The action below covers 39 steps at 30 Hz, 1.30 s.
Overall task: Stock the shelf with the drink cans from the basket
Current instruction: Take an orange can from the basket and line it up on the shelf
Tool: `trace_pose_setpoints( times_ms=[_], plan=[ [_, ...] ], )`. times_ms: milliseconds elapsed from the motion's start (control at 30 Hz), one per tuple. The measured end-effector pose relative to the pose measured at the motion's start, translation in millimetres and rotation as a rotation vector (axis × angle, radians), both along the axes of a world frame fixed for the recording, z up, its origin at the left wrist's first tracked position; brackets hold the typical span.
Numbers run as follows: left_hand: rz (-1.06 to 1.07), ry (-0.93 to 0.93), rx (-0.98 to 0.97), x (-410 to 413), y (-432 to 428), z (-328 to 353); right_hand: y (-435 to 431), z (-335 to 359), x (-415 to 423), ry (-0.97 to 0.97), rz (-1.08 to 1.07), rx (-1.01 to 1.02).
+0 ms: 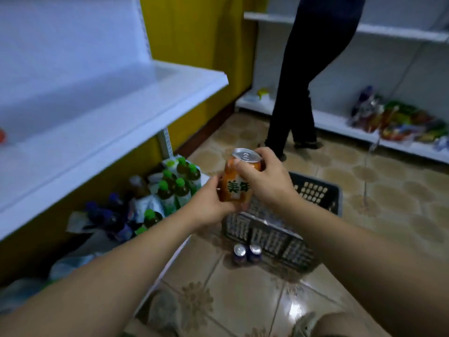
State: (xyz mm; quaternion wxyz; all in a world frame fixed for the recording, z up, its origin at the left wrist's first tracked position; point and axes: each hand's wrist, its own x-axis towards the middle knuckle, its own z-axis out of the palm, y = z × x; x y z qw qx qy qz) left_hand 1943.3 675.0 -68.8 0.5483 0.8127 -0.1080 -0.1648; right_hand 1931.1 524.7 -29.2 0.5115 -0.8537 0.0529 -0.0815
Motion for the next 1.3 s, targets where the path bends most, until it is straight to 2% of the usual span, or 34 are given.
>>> trace_pose_setpoints(
  times_ms=[200,433,533,733,800,867,967,1300],
  plan=[
    [0.210,-0.158,-0.016,-43.6,81.8,101.3,83.7,105.7,-15.4,-0.172,0.186,0.010],
    [0.470,-0.265,0.099,-107.6,189.3,149.5,197.5,156.2,-32.3,-0.227,0.437,0.021],
    [0.576,-0.251,0.258,-132.5,234.0,150.0,237.1,158.2,-37.5,-0.210,0.551,0.027],
    [0.738,-0.248,0.829,-186.4,306.7,128.2,297.1,142.5,-32.9,-0.167,0.690,-0.010],
    [0.742,-0.183,1.040,-199.6,323.0,118.4,309.9,137.4,-30.3,-0.174,0.713,-0.022],
    [0.756,-0.105,1.159,-207.6,334.7,110.4,320.8,133.0,-27.1,-0.190,0.720,-0.022],
    [0.779,-0.056,1.227,-210.0,338.8,104.5,332.1,125.0,-20.2,-0.224,0.708,-0.022],
    [0.831,-0.106,1.298,-208.8,334.9,95.4,340.3,81.4,-25.7,-0.388,0.700,0.042]
  ],
)
